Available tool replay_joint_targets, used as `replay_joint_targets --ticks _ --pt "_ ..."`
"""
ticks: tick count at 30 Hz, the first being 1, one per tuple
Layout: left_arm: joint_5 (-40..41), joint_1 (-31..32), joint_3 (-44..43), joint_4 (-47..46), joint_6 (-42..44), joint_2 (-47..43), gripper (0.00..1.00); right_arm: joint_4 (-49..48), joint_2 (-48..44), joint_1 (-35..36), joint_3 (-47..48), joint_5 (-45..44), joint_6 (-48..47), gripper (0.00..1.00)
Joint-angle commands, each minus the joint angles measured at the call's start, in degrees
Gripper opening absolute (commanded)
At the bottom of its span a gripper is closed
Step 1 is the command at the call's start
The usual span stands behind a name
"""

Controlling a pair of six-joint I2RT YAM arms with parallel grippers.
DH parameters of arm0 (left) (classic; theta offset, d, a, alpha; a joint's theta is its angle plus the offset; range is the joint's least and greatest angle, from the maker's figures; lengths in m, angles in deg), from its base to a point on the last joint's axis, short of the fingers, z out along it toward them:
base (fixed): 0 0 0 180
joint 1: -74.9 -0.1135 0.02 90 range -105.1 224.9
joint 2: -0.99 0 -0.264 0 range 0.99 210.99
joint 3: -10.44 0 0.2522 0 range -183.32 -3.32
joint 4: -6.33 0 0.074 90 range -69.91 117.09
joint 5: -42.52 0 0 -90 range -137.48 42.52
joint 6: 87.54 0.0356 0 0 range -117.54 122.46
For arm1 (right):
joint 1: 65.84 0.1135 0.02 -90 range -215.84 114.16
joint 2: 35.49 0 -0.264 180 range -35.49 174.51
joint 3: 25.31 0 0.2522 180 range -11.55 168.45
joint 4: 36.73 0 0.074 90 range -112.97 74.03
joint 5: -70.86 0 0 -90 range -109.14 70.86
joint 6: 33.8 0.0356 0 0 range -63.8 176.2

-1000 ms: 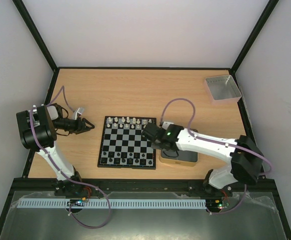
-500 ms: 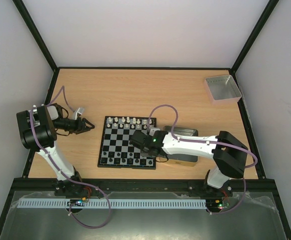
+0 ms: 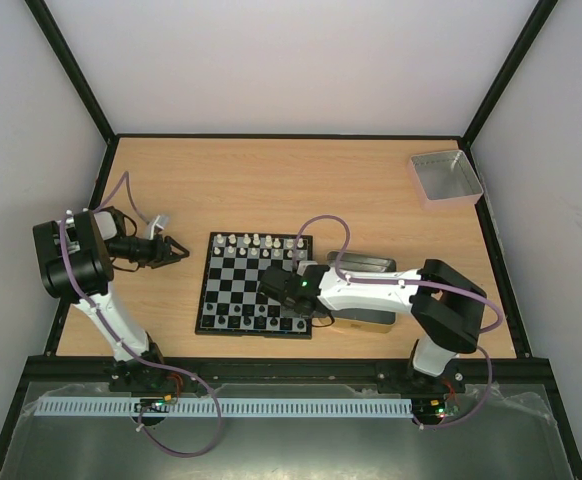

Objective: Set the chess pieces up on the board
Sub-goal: Place the chess piece on the chessboard.

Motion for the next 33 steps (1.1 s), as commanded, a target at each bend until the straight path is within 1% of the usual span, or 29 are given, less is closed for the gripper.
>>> replay_joint_targets --ticks 1,18,22,27,33 --pt "19.3 0.13 2.7 -5.67 0.32 5.09 0.49 -0.52 0.09 0.08 -1.26 -0.46 0.24 0.03" --pt "19.29 0.15 2.74 -5.65 0.37 5.03 0.49 -0.62 -0.89 0.16 -1.81 1.43 0.27 0.03" --pt "19.3 0.16 2.74 -5.62 0.41 5.0 0.49 -0.07 -0.93 0.17 -1.38 1.35 0.1 0.06" --pt "19.21 0.11 2.74 -5.66 0.41 5.0 0.49 0.89 -1.09 0.16 -0.42 0.78 0.0 0.17" --pt "19.19 0.09 2.74 -5.62 0.36 4.96 0.49 3.04 -2.54 -0.19 0.54 -1.37 0.27 0.39"
